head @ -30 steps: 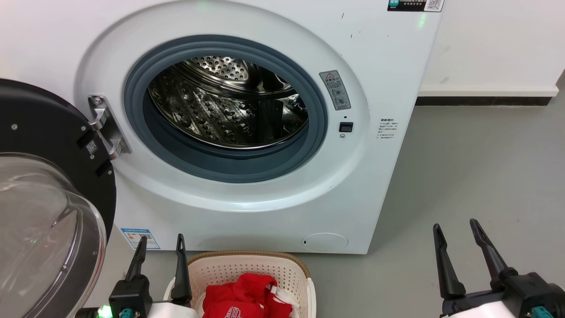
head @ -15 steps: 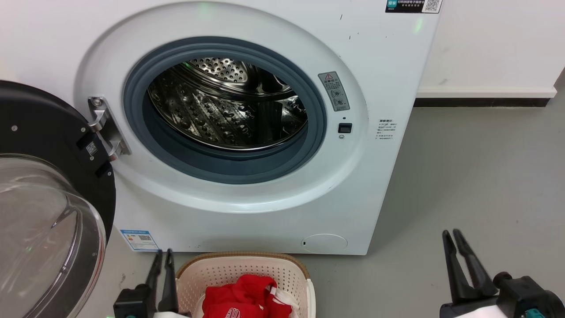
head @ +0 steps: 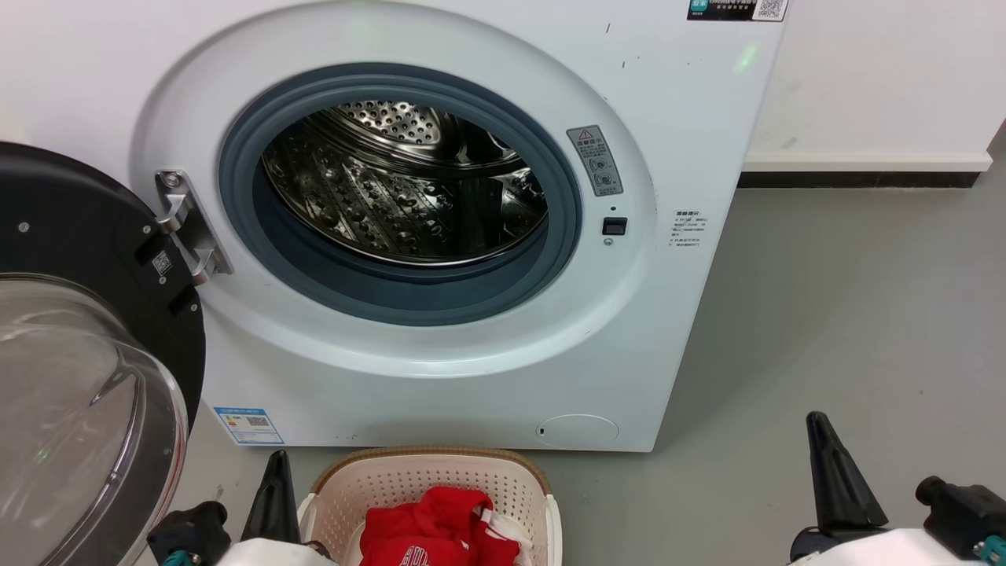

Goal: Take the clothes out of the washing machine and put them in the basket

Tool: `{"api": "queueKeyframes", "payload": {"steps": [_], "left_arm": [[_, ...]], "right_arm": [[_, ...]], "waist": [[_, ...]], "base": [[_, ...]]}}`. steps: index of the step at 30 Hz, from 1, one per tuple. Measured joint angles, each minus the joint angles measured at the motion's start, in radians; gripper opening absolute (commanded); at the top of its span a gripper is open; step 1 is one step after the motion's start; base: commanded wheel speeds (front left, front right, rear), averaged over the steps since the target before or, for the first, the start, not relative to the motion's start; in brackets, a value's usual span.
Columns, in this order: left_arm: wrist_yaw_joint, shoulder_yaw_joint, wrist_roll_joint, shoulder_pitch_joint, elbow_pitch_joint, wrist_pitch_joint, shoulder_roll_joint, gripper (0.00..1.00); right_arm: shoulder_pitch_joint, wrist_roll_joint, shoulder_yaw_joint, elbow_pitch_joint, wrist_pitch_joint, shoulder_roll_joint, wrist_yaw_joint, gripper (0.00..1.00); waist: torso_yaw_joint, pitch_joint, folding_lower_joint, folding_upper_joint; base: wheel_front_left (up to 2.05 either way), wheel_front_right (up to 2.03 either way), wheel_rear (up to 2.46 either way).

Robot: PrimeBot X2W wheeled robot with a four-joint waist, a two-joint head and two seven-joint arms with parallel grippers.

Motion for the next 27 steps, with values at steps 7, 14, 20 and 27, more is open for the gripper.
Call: {"api": "queueKeyframes", "payload": {"steps": [7,14,20,27], "left_arm": [[-0.011,0.008,-0.126,-0.014,0.005,0.028,0.000,0.00],[-0.027,0.019,-0.241,-0.027,0.010,0.056,0.000,0.00],[-0.036,0.028,-0.333,-0.044,0.013,0.077,0.000,0.00],[-0.048,0.035,-0.435,-0.061,0.017,0.101,0.000,0.00]], "right_arm": [[-0.020,0.134,-0.001,0.017,0.023,-0.005,0.000,0.00],[-0.039,0.255,-0.005,0.034,0.046,-0.010,0.000,0.00],[-0.057,0.352,-0.008,0.044,0.065,-0.013,0.000,0.00],[-0.076,0.457,-0.013,0.060,0.085,-0.016,0.000,0.00]], "waist": [[0.000,0.002,0.0000,0.0000],[0.000,0.004,0.0000,0.0000],[0.000,0.005,0.0000,0.0000],[0.000,0.007,0.0000,0.0000]], "base": [[0.00,0.00,0.00],[0.00,0.00,0.00],[0.00,0.00,0.00],[0.00,0.00,0.00]]}}
